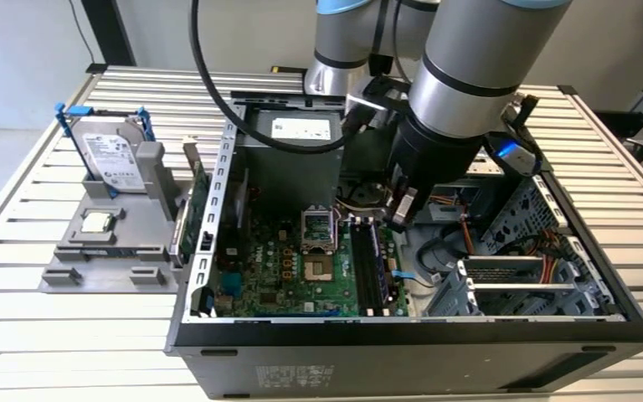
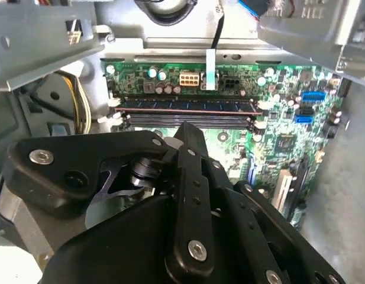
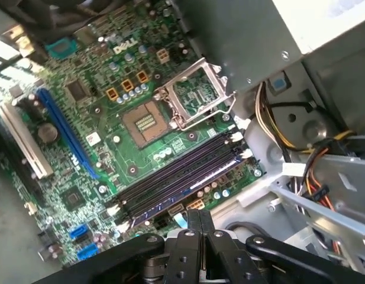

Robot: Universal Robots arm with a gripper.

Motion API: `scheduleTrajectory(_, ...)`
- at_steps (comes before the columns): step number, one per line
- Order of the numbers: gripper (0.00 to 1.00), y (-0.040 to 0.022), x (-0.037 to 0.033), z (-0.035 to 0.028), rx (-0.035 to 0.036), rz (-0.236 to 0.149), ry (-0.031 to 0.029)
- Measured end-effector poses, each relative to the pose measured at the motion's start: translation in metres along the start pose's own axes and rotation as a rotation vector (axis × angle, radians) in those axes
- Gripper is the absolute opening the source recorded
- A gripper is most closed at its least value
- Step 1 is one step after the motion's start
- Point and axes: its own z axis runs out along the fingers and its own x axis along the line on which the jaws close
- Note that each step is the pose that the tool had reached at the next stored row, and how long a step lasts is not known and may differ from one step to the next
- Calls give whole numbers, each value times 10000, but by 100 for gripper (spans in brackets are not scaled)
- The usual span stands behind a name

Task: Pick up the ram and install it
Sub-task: 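Press down the ram until it locks into place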

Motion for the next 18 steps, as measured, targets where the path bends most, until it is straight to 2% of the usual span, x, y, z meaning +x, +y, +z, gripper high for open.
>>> scheduleTrajectory(12,0,-1,0,12,-13,-2188,31)
scheduleTrajectory(18,0,-1,1,18,-60,-3276,62)
